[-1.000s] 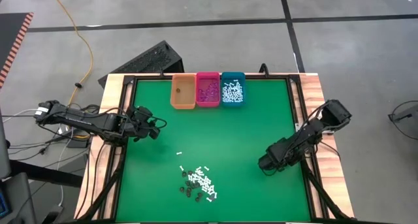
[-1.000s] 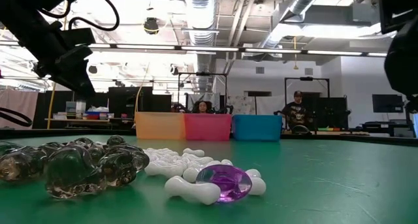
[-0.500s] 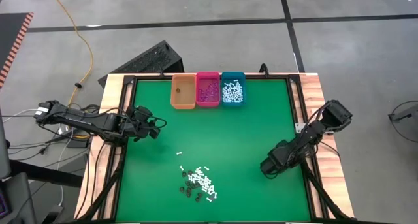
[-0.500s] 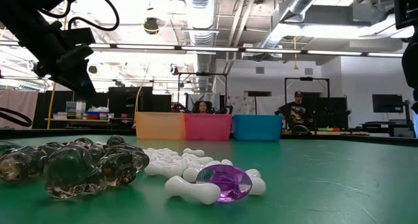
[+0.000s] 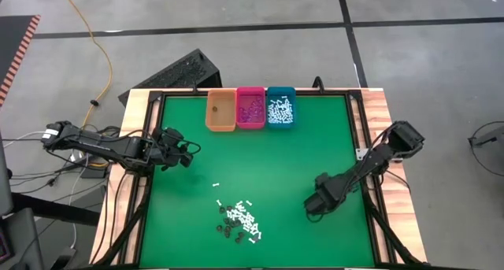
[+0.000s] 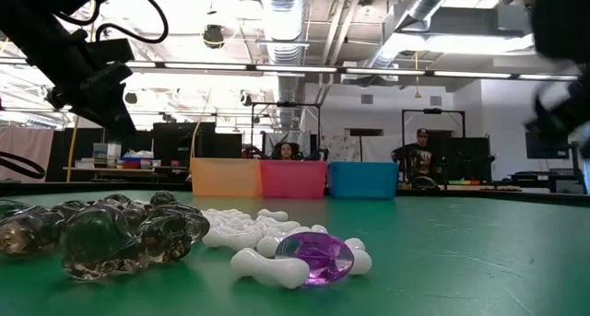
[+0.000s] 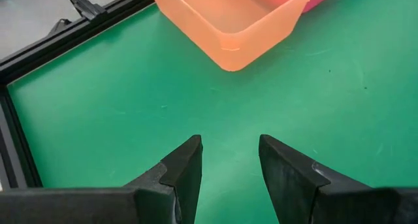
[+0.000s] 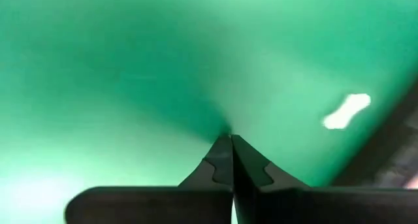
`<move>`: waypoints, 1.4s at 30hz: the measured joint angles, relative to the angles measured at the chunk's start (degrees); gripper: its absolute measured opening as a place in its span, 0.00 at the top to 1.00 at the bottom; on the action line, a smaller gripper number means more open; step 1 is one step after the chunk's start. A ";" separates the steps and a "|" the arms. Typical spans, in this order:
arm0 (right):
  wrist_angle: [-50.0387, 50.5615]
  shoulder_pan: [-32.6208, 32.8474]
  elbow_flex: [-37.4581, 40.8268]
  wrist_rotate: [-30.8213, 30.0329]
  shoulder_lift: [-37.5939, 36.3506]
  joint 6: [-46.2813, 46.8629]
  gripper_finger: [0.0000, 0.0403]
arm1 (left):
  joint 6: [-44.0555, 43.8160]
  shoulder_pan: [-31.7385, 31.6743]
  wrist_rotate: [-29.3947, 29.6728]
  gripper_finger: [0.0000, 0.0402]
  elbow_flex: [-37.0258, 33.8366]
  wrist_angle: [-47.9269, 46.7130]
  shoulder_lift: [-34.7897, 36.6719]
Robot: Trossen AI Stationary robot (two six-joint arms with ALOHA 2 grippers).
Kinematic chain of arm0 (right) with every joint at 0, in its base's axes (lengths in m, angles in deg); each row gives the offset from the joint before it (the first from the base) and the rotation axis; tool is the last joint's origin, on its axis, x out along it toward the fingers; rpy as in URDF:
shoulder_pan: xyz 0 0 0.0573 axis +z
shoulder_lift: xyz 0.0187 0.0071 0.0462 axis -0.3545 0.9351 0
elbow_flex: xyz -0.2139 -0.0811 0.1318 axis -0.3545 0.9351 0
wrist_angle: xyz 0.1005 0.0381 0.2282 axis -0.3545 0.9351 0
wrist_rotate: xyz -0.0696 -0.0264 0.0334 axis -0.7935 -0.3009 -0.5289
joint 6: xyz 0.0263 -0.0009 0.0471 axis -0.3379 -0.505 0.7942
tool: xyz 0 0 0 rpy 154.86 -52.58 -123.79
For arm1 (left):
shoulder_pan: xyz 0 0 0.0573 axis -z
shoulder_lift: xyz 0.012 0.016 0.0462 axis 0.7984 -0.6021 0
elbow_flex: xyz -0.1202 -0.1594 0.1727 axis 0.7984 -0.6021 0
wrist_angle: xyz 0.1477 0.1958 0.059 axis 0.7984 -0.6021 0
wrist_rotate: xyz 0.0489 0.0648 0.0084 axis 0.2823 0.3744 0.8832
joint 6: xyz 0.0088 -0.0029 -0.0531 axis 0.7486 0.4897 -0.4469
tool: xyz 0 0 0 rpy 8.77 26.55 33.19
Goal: Sort Halloween decoration
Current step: Put the white bone toy into the blue bin
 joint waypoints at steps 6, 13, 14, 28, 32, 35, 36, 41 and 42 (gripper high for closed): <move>5.03 0.05 -9.52 -11.32 0.02 -4.89 0.94 | 0.22 0.00 1.19 0.64 0.02 0.28 0.00; 16.30 1.49 -8.82 -16.17 -0.40 8.76 0.89 | 0.55 0.01 0.25 0.64 0.02 0.38 0.00; 16.86 2.11 -8.29 -16.58 -0.76 11.67 0.85 | 0.86 0.02 0.02 0.64 0.02 0.41 0.02; 5.20 9.05 2.56 -32.29 1.15 33.83 0.46 | 1.29 0.01 0.64 0.64 0.02 1.59 0.02; 1.22 7.70 4.41 -34.12 4.87 33.99 0.47 | 1.29 0.02 0.64 0.64 0.02 2.60 0.02; -1.34 6.30 4.41 -35.64 8.30 33.57 0.49 | 1.31 0.02 1.00 0.64 0.02 2.58 0.01; -2.01 5.78 4.43 -35.27 9.37 33.73 0.50 | 1.31 0.02 1.29 0.64 0.02 2.58 0.02; -3.38 5.08 3.14 -35.18 13.07 33.27 0.70 | 1.31 0.02 1.61 0.64 0.02 2.46 0.00; -2.57 5.06 2.46 -35.06 13.58 33.24 0.77 | 1.32 0.02 1.63 0.64 0.02 2.37 0.02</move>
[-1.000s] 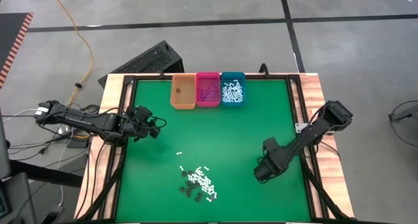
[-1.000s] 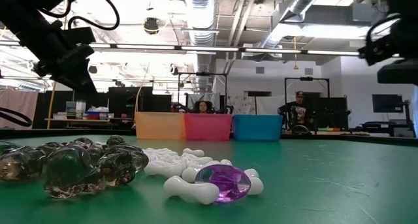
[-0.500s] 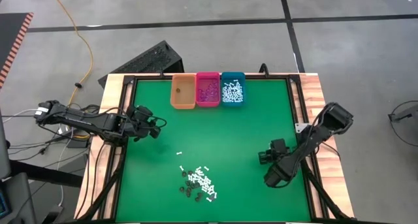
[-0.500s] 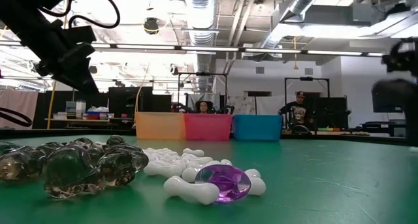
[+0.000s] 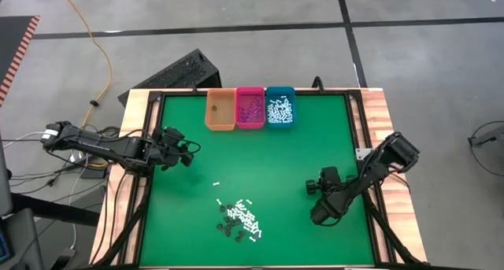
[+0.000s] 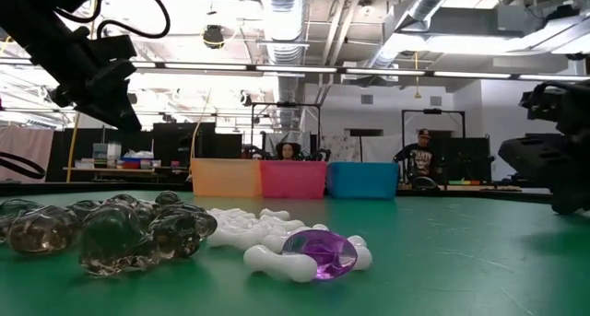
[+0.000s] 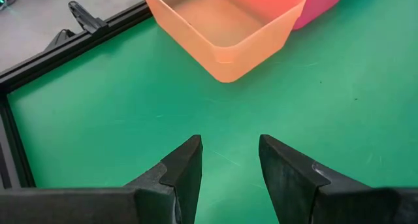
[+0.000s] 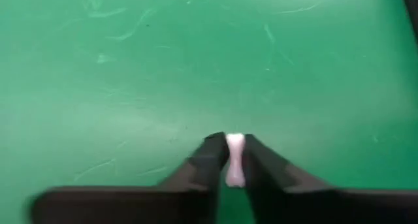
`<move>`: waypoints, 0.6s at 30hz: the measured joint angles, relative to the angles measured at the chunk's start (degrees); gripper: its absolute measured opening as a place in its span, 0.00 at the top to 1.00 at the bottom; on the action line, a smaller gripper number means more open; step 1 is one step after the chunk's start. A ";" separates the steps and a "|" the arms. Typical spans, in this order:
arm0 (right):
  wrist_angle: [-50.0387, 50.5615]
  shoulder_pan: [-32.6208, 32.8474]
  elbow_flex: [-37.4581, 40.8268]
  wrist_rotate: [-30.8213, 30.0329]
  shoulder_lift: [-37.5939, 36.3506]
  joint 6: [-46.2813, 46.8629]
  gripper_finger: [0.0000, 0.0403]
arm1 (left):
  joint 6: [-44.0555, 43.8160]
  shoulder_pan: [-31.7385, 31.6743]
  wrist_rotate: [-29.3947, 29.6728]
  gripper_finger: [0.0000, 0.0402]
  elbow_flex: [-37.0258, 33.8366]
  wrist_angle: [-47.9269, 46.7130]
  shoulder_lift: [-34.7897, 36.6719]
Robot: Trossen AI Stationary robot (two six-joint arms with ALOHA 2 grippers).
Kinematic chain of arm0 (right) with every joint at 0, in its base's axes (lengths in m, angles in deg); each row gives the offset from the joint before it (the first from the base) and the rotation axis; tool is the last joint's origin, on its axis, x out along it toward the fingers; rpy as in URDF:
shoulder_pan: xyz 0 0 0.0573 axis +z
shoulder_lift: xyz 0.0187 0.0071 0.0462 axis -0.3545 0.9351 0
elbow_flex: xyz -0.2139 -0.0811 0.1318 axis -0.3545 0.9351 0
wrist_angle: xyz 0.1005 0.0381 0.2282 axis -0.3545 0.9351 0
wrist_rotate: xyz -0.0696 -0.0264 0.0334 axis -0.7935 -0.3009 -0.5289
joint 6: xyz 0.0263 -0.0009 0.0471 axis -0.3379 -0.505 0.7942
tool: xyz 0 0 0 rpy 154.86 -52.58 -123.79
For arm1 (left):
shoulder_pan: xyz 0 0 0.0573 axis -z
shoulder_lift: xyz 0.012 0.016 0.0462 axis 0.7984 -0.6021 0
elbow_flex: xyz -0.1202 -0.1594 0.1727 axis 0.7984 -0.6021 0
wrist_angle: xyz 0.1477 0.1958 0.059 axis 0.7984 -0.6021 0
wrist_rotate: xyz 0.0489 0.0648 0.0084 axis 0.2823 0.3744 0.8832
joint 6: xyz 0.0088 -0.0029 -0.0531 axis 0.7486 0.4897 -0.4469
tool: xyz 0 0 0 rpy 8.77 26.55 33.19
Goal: Sort Halloween decoration
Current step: Put the white bone toy into the blue bin
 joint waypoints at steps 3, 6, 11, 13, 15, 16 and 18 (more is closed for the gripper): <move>3.35 -0.08 -2.45 1.34 0.32 0.07 0.95 | -0.01 0.00 -0.01 0.64 0.00 -0.01 -0.01; 6.55 -0.40 -4.58 2.87 -0.87 -0.06 0.95 | 0.01 0.00 0.01 0.64 0.00 -0.02 -0.02; 8.02 -0.50 -7.69 2.41 -7.14 -0.83 0.96 | 0.01 0.00 0.01 0.64 0.00 -0.09 0.00; 10.40 -0.38 -7.93 0.18 -10.34 -2.22 0.96 | 0.16 0.00 -0.13 0.64 0.00 -0.13 0.00; 11.41 -0.55 -8.98 -1.98 -13.27 -3.36 0.96 | 0.68 0.00 -0.32 0.64 0.00 -0.02 -0.02; 11.48 -0.58 -9.50 -3.46 -14.70 -4.01 0.96 | 0.89 -0.02 -0.75 0.64 0.00 -0.08 -0.02; 13.28 -0.63 -9.97 -5.33 -16.92 -5.03 0.96 | 1.16 0.00 -1.20 0.64 0.00 -0.03 -0.02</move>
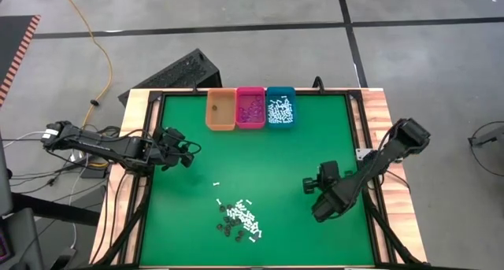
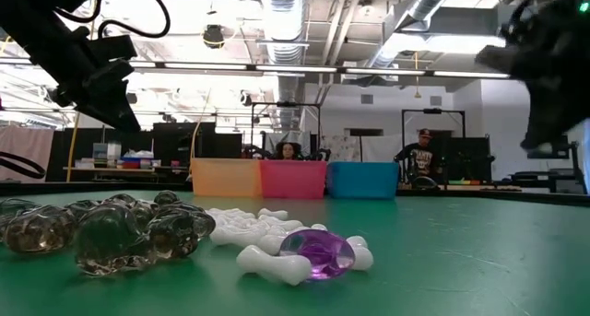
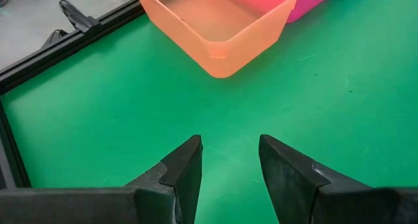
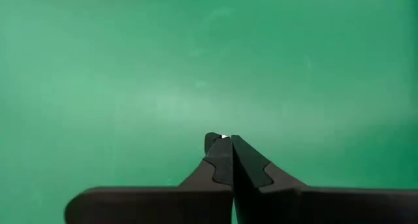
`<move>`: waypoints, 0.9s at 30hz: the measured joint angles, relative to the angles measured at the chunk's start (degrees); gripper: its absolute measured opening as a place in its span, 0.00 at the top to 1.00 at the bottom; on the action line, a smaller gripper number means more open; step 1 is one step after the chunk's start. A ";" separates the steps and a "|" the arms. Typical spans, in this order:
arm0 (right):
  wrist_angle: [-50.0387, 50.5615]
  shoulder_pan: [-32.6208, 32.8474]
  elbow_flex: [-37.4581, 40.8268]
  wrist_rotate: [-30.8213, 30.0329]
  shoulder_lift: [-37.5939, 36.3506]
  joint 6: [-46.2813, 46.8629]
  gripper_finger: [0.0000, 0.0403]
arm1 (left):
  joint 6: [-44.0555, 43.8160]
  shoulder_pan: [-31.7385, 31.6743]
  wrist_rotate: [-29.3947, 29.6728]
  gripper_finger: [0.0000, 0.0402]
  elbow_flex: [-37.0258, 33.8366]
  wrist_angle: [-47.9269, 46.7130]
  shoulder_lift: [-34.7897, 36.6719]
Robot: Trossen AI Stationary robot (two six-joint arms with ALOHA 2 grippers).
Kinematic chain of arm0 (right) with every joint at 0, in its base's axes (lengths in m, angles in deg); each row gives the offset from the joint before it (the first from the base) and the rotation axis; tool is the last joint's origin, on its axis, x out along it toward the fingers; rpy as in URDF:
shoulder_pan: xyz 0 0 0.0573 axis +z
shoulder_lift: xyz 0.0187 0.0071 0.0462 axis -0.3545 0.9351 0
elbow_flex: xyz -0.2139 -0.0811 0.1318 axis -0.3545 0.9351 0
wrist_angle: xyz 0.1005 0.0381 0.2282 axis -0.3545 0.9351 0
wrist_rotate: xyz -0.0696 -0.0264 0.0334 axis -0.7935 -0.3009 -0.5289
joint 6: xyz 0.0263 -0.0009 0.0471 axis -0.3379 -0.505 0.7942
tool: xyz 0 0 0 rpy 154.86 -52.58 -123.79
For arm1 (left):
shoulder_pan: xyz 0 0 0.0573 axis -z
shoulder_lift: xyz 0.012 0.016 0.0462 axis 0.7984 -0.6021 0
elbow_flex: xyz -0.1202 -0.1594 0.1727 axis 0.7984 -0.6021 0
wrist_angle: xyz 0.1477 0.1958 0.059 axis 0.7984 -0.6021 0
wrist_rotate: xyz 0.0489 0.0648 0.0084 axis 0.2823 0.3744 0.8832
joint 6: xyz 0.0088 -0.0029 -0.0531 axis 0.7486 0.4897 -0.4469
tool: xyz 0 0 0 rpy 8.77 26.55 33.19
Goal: Sort Halloween decoration
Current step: Put the white bone toy into the blue bin
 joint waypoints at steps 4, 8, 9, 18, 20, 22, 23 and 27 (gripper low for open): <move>-0.14 -2.60 -0.45 -5.97 -3.26 -3.35 0.96 | 0.36 0.00 0.02 0.64 0.00 0.00 0.02; -3.41 -9.33 -0.39 -10.56 -4.72 -12.43 0.96 | 0.31 0.00 0.00 0.64 0.00 0.02 0.02; -5.90 -11.57 -0.39 -11.65 -4.92 -16.30 0.96 | 0.31 0.00 0.02 0.64 0.00 0.02 0.02; -42.87 -37.48 -0.39 -10.99 -5.03 -70.88 0.96 | 0.32 0.00 0.00 0.64 0.00 0.04 0.02; -49.47 -43.22 -0.41 -8.81 -5.03 -79.26 0.96 | 0.33 0.00 0.00 0.64 0.00 0.04 0.02; -53.90 -48.73 -0.39 -5.12 -5.03 -84.64 0.96 | 0.31 0.00 0.00 0.64 0.00 0.04 0.02; -55.46 -51.02 -0.39 -3.58 -5.03 -86.27 0.94 | 0.29 0.00 0.00 0.64 0.00 0.04 0.02; -57.26 -57.35 -0.41 0.27 -5.03 -90.26 0.85 | 0.31 0.00 0.00 0.64 0.00 0.04 0.02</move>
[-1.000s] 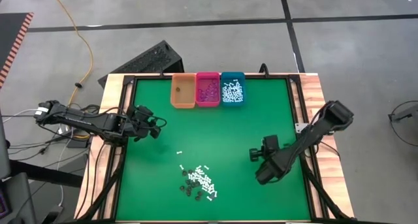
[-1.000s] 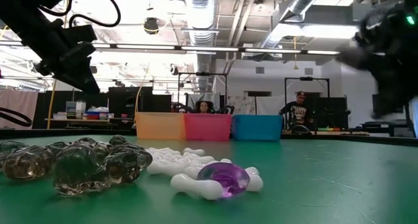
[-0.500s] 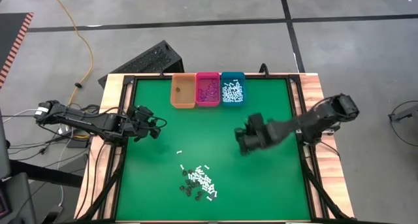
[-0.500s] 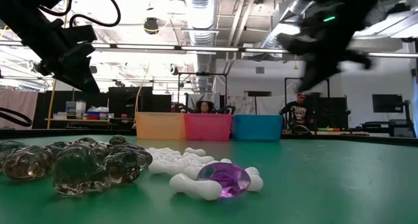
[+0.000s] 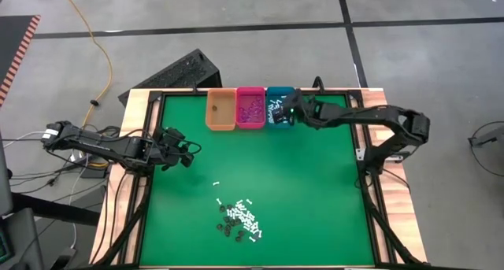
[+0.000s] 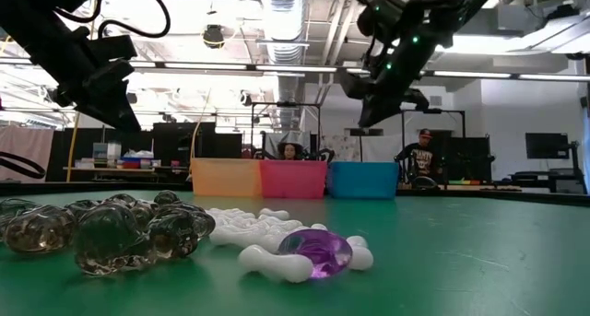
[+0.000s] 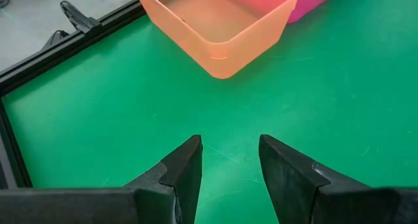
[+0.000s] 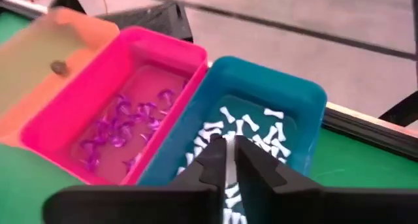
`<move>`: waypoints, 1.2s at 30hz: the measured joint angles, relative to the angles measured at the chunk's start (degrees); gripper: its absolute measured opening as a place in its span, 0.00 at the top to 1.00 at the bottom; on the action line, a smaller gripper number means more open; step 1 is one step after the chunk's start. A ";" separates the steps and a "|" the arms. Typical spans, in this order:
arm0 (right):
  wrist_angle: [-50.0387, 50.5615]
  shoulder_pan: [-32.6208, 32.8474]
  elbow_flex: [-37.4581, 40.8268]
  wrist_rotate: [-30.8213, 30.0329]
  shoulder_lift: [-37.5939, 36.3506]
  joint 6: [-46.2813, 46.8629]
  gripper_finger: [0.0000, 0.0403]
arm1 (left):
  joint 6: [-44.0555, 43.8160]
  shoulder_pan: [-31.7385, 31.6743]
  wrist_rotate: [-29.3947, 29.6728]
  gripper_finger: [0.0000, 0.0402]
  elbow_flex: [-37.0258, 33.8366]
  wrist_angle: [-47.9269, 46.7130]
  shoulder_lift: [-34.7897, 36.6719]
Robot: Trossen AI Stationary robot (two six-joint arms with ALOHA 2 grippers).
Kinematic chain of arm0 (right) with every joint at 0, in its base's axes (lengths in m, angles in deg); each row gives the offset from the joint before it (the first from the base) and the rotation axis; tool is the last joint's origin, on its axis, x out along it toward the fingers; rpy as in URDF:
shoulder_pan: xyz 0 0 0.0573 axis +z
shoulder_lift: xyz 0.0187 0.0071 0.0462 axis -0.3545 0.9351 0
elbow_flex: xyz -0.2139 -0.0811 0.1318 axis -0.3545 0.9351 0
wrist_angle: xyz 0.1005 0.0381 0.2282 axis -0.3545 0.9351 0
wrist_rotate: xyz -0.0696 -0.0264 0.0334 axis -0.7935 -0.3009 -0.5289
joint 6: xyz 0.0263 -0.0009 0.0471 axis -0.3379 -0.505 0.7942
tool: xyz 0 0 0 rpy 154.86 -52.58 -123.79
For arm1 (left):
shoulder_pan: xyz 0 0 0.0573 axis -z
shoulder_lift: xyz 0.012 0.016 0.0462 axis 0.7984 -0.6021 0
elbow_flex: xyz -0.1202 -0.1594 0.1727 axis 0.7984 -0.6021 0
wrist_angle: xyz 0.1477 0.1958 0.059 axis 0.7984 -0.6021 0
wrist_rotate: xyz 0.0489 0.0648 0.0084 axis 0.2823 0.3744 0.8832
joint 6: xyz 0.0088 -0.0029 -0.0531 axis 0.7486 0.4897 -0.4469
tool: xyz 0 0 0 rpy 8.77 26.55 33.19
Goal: Sort Halloween decoration
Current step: Put the white bone toy into the blue bin
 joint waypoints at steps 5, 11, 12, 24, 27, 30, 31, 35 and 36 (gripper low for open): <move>-0.07 -3.46 -0.01 8.04 -0.01 -3.22 0.72 | 0.00 0.00 0.02 0.64 0.00 0.00 0.00; -0.97 -2.34 0.01 14.60 -0.01 -4.67 0.56 | -0.03 0.00 0.04 0.64 0.00 0.00 0.00; -1.98 -1.28 0.01 17.13 0.00 -6.18 0.55 | -0.05 0.00 0.02 0.64 0.00 0.00 0.00; -25.01 33.04 3.34 7.95 13.40 -9.05 0.55 | -0.42 -0.02 0.12 0.64 0.00 0.17 -0.05; -30.01 39.21 1.85 -0.10 20.01 -7.62 0.55 | -0.05 -0.02 0.22 0.64 0.04 0.45 -0.33; -31.45 42.70 -1.04 -5.73 25.38 -7.42 0.55 | 0.02 -0.02 0.31 0.64 0.04 1.24 -0.92; -32.00 43.39 -2.38 -6.53 27.02 -7.15 0.55 | 0.00 -0.02 0.05 0.64 0.04 1.11 -1.05; -31.74 44.88 -6.27 -6.71 31.08 -6.95 0.55 | -0.07 -0.02 -0.38 0.64 0.02 1.49 -2.00; -31.23 45.17 -6.77 -6.74 31.37 -6.64 0.55 | -0.13 -0.02 -0.38 0.64 0.02 1.61 -2.32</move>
